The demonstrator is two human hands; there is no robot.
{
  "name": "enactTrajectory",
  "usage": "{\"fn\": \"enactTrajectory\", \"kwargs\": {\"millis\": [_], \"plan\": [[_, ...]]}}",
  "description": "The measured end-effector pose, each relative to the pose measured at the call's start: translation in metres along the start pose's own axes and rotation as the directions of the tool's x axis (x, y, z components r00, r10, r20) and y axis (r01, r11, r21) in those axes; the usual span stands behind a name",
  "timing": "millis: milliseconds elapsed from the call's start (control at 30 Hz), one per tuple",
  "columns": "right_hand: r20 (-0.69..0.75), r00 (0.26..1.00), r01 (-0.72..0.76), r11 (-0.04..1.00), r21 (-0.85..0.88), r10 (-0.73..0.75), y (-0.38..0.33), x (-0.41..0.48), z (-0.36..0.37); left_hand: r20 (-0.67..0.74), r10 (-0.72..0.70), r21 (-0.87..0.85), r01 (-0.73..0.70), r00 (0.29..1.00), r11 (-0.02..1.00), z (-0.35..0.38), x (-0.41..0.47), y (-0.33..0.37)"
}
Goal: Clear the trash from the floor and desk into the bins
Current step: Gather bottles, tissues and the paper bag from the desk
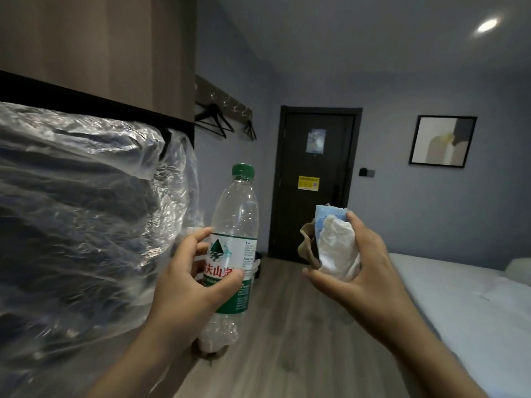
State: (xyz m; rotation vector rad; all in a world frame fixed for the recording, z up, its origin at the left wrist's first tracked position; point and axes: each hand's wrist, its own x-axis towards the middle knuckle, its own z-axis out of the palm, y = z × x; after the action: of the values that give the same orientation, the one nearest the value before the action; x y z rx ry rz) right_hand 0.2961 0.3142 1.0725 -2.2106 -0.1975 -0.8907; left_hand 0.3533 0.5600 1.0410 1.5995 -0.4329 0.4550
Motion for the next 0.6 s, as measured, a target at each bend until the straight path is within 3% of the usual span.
{"fn": "enactTrajectory", "kwargs": {"millis": [333,600], "plan": [[-0.035,0.999,0.027,0.996,-0.088,-0.030,0.079,0.154,0.058,-0.025,0.096,-0.026,-0.097,0.995,0.995,0.049,0.158,-0.071],[-0.027,0.999,-0.041,0.994,-0.099,0.038,0.153,0.276,0.118,0.001,0.149,0.019,-0.149,0.989,0.989,0.084,0.300,-0.147]]}}
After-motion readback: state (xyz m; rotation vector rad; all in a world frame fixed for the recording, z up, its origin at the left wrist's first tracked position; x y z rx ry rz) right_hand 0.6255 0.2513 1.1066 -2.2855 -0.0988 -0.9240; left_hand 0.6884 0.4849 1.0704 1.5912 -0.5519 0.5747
